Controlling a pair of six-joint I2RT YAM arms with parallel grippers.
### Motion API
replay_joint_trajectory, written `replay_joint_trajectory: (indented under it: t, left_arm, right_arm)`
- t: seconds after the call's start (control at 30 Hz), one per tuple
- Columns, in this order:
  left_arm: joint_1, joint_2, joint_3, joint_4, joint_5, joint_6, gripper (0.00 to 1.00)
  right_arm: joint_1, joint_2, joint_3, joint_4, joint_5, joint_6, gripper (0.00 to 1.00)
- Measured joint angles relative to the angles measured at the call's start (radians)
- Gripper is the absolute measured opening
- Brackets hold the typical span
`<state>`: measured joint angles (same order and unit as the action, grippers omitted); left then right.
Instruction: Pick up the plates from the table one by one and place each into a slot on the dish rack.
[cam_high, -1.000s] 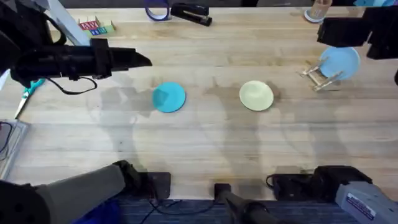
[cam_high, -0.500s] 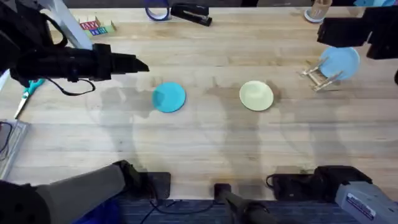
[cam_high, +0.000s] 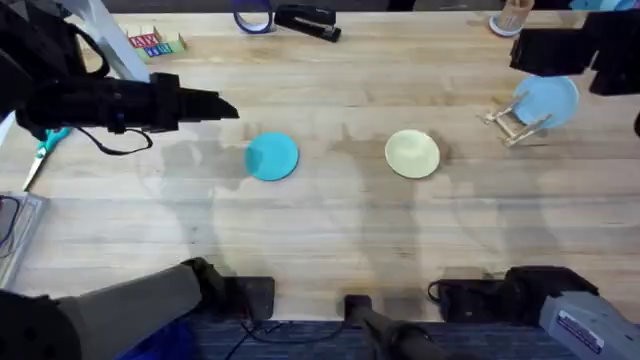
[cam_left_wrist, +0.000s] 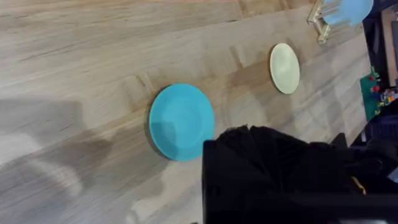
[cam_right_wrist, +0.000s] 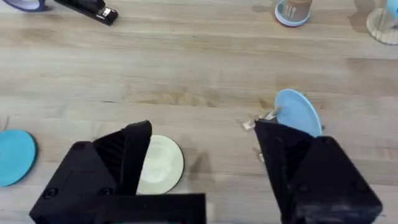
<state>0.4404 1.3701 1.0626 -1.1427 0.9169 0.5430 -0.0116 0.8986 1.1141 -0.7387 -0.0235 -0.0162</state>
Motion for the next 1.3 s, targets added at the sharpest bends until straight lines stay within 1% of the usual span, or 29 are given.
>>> replay_joint_trajectory:
  t: [0.13,0.23,0.33,0.47,0.57,0.7,0.93,1.1,1.3]
  left_arm:
    - [0.000,0.000,0.000,-0.002,0.015,0.000,0.038]
    - [0.000,0.000,0.000,-0.006,0.041,0.000,0.038]
    - [0.000,0.009,0.000,-0.019,0.088,0.001,0.038]
    - [0.000,0.056,0.000,-0.041,0.175,0.003,0.038]
    - [0.000,0.092,0.000,-0.055,0.210,0.003,0.038]
    - [0.000,0.126,0.001,-0.055,0.215,0.005,0.038]
    - [0.000,0.182,0.000,-0.058,0.217,0.037,0.038]
    - [0.000,0.234,0.001,-0.058,0.217,0.076,0.038]
    - [0.000,0.326,0.001,-0.044,0.215,0.114,0.038]
  right_arm:
    - [0.000,0.000,0.000,0.000,0.000,0.000,0.996]
    - [0.000,0.000,0.000,0.000,0.000,0.000,0.996]
    - [0.000,0.000,0.000,0.000,0.000,0.000,0.996]
    - [0.000,0.000,0.000,-0.001,0.000,0.000,0.996]
    - [0.000,0.000,0.000,-0.001,0.000,0.000,0.996]
    - [0.000,0.000,0.000,-0.001,0.000,0.000,0.996]
    - [0.000,0.000,0.000,-0.001,0.000,0.000,0.996]
    - [0.000,0.000,0.000,-0.001,0.000,0.000,0.996]
    - [0.000,0.000,0.000,-0.001,0.000,0.000,0.996]
